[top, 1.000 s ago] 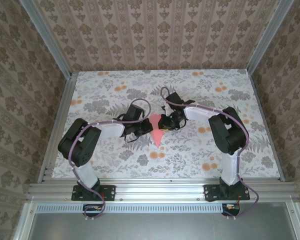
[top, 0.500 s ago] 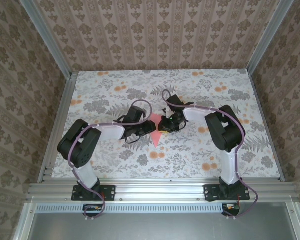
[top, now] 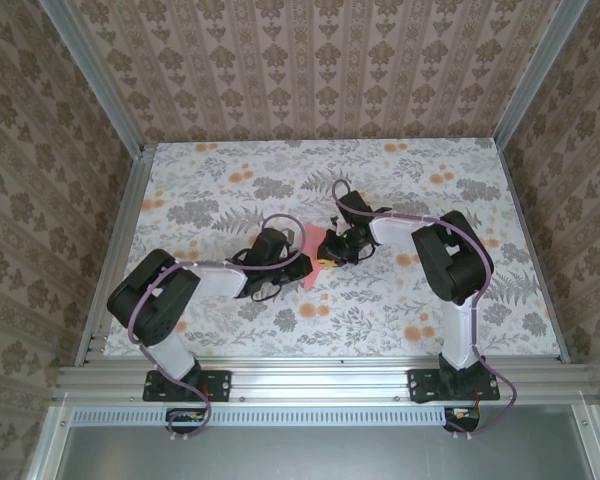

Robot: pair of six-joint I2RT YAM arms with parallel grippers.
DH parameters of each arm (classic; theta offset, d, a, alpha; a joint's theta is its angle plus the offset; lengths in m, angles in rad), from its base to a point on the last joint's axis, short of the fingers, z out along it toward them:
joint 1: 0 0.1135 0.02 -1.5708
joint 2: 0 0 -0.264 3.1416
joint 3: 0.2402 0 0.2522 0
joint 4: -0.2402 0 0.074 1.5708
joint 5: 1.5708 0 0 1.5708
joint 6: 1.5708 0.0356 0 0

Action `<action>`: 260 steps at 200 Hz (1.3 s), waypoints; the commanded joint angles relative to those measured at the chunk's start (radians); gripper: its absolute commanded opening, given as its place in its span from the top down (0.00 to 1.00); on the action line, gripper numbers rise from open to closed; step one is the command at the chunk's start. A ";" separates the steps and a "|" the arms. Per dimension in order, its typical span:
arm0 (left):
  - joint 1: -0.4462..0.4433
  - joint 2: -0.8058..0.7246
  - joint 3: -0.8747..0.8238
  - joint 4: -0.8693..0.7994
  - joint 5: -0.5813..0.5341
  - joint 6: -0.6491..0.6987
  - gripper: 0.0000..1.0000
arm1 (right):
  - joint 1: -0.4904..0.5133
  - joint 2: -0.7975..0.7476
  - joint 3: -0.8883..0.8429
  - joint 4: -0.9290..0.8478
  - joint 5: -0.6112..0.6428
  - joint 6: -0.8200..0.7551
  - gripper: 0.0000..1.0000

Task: Fold a paper plane with a square sheet of paper (pick it up from the middle)
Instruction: Fold the wing for the fifth time at the center of the table.

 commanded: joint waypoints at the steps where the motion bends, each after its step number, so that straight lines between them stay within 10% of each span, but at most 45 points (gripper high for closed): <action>1: -0.018 -0.005 -0.009 0.042 -0.039 0.006 0.82 | -0.020 0.013 -0.037 -0.026 0.074 0.036 0.84; 145: -0.053 -0.024 0.043 -0.130 -0.121 0.602 0.96 | -0.081 -0.194 -0.158 0.246 -0.091 0.294 0.55; 260: -0.121 0.004 0.058 -0.157 -0.262 0.705 0.97 | -0.015 -0.052 -0.087 0.209 -0.144 0.431 0.43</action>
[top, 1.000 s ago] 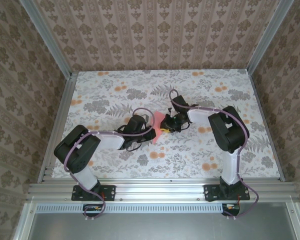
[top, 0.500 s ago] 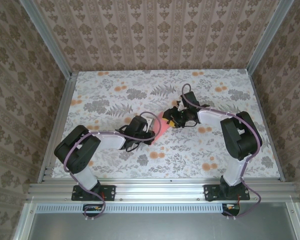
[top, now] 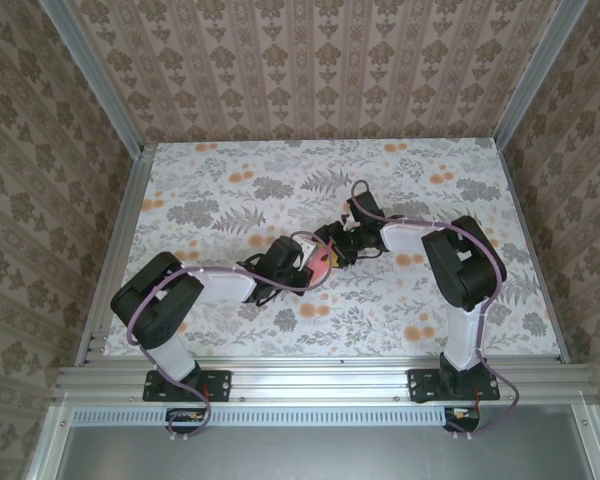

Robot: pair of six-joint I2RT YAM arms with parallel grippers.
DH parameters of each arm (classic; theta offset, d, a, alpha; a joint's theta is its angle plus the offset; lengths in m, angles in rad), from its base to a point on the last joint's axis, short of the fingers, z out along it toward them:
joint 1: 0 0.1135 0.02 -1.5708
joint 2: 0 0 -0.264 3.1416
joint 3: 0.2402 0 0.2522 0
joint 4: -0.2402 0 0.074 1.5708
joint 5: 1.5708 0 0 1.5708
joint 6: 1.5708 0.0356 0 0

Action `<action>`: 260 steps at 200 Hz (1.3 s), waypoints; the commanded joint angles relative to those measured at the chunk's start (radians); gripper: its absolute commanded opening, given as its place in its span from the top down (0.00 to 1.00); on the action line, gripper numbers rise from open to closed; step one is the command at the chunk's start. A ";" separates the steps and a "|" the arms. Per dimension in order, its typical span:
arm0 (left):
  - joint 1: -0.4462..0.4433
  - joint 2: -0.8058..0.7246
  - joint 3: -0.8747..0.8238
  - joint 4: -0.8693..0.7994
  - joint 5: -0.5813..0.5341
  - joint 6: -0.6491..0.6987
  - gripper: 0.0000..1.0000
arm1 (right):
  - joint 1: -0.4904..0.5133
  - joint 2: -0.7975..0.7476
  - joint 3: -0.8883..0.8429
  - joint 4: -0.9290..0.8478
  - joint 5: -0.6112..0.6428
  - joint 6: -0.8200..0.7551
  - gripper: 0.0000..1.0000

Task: Fold a paper plane with a square sheet of paper (pick it up from the middle)
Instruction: Fold the wing for the fifth time at the center of the table.

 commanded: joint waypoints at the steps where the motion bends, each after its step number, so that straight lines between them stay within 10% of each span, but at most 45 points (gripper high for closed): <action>1: -0.013 0.004 0.020 -0.022 -0.046 0.039 0.97 | 0.010 0.025 0.040 -0.063 -0.014 0.025 0.43; 143: -0.019 -0.012 0.030 -0.065 -0.094 -0.009 0.81 | 0.014 0.002 0.078 -0.193 0.065 -0.058 0.93; 260: 0.014 -0.077 -0.104 0.078 0.069 -0.205 0.80 | -0.041 0.035 0.120 -0.237 -0.042 -0.199 0.95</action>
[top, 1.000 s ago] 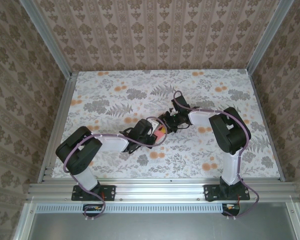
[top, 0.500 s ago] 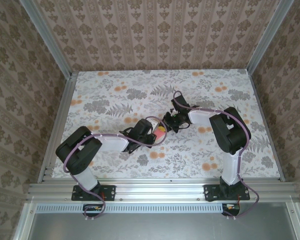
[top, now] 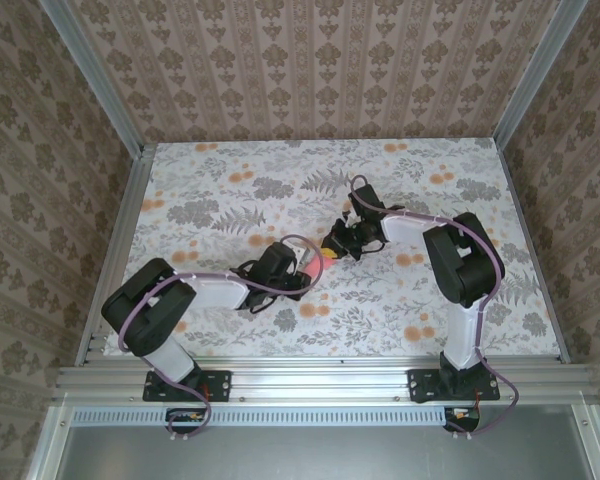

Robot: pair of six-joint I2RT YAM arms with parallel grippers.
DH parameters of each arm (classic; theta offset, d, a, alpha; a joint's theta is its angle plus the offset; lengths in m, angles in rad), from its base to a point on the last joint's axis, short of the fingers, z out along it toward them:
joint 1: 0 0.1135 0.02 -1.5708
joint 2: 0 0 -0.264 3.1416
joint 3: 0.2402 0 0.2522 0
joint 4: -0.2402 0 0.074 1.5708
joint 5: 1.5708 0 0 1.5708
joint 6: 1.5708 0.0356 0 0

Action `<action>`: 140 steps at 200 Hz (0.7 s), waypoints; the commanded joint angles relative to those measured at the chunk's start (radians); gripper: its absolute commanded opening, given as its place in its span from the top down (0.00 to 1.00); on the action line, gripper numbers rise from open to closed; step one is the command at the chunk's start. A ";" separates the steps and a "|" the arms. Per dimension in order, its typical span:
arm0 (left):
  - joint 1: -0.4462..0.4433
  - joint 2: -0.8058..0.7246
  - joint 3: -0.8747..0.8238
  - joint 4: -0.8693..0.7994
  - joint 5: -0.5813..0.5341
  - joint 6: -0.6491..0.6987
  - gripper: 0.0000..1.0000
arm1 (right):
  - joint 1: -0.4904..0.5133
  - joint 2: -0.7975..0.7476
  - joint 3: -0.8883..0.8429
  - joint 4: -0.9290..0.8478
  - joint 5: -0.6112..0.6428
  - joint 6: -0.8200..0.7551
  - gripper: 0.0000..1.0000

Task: Fold a paper plane with a square sheet of paper (pick it up from the middle)
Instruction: Fold the wing for the fifth time at the center of the table.

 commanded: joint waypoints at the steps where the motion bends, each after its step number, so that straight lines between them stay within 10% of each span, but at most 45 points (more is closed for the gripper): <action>1: 0.008 -0.018 -0.015 0.048 0.026 -0.037 0.81 | -0.006 0.017 0.034 -0.054 -0.039 -0.046 0.95; 140: -0.074 0.058 0.061 -0.042 -0.161 0.088 0.99 | 0.022 0.017 0.032 -0.048 -0.044 -0.002 0.71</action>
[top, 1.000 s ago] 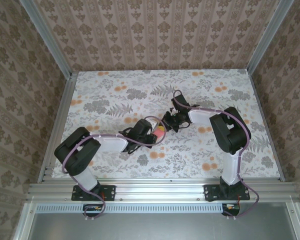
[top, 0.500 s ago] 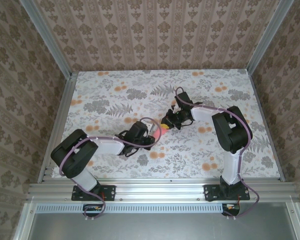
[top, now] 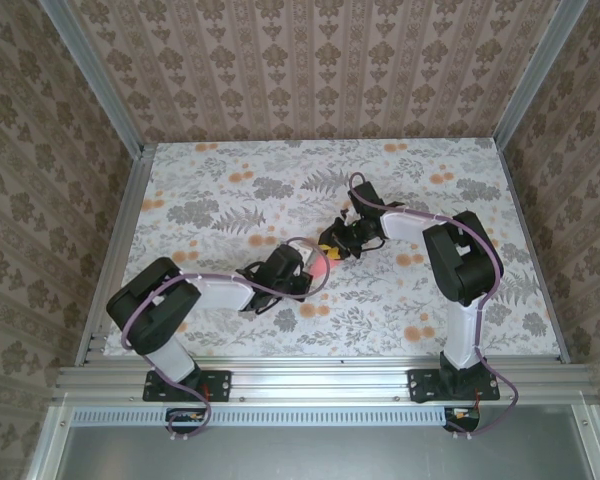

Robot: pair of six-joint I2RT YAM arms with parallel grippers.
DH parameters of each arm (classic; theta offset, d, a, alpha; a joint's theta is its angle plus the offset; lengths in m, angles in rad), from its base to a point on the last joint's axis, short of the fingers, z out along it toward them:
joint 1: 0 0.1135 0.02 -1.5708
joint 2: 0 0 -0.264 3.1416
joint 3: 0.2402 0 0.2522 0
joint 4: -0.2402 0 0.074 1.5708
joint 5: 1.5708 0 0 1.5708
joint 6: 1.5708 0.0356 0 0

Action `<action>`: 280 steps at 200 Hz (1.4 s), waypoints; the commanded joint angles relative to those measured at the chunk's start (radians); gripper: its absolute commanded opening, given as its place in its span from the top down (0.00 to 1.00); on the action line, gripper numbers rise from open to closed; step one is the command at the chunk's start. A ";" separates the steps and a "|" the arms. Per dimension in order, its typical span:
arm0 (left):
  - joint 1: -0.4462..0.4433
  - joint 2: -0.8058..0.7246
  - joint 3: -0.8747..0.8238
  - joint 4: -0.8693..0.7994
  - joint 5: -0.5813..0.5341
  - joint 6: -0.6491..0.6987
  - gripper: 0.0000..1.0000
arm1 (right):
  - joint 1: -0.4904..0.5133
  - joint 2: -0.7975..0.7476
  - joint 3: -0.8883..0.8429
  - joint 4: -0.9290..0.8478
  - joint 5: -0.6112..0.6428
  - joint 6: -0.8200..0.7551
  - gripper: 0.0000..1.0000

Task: Fold a paper plane with a square sheet of paper (pick it up from the middle)
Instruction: Fold the wing for the fifth time at the center of the table.

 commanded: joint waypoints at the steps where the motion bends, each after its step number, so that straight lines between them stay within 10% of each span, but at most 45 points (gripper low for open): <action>1: -0.022 0.031 0.032 -0.046 -0.068 0.045 0.99 | 0.019 0.003 -0.010 0.009 -0.023 0.052 0.70; 95: -0.047 0.035 0.047 -0.062 -0.139 0.039 0.99 | 0.048 0.017 -0.022 -0.031 0.059 0.066 0.65; 193: -0.054 0.023 0.057 -0.082 -0.169 0.022 0.96 | 0.054 0.021 0.017 -0.106 0.151 -0.020 0.88; 280: 0.057 -0.133 -0.028 -0.040 0.086 -0.159 0.45 | 0.040 -0.006 -0.019 0.033 0.016 -0.236 0.93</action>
